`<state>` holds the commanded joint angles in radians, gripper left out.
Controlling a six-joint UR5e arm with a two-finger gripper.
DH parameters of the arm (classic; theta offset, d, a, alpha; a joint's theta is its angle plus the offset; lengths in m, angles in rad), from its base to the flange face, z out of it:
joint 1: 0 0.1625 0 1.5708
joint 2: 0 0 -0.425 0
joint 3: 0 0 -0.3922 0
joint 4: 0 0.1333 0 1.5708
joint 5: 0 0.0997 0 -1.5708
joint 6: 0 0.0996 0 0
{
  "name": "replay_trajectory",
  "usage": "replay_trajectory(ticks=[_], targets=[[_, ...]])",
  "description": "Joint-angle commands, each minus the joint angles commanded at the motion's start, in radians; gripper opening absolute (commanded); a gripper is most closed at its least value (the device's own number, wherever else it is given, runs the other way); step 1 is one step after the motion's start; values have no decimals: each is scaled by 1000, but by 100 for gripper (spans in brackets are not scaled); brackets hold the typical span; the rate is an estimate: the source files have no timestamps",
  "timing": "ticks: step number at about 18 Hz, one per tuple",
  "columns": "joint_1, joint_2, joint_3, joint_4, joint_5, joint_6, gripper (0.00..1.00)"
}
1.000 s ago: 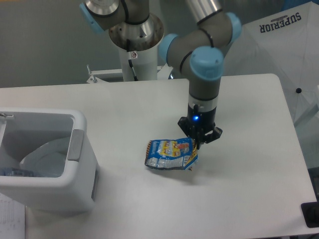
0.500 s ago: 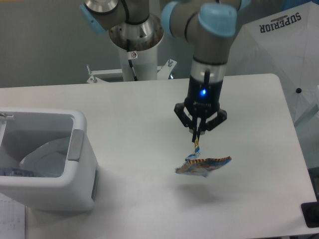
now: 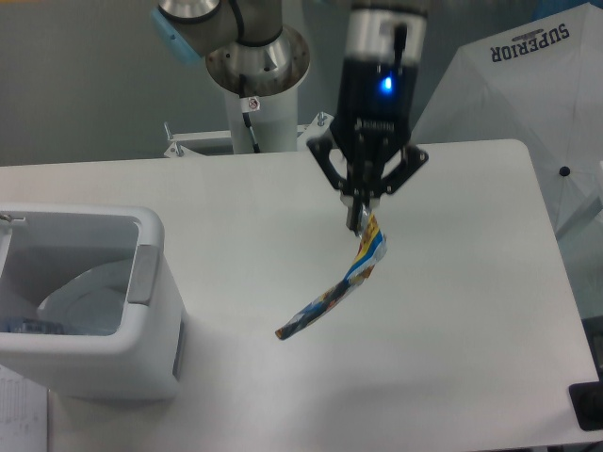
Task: Place the trash in the trash can
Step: 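Lift the wrapper and carry it over the trash bin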
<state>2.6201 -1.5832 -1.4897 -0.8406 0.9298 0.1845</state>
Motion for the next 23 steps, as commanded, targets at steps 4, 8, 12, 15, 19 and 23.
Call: replay_trajectory(ticks=[4, 8, 12, 15, 19, 23], targets=[[-34, 43, 14, 0, -71, -25, 14], [-115, 81, -3, 2, -100, -42, 14], [-193, 95, 3, 3, -103, -42, 14], [-259, 106, -7, 8, -103, -43, 14], [-316, 98, -15, 9, -105, -36, 14], [-360, 84, -30, 11, -105, -33, 14]])
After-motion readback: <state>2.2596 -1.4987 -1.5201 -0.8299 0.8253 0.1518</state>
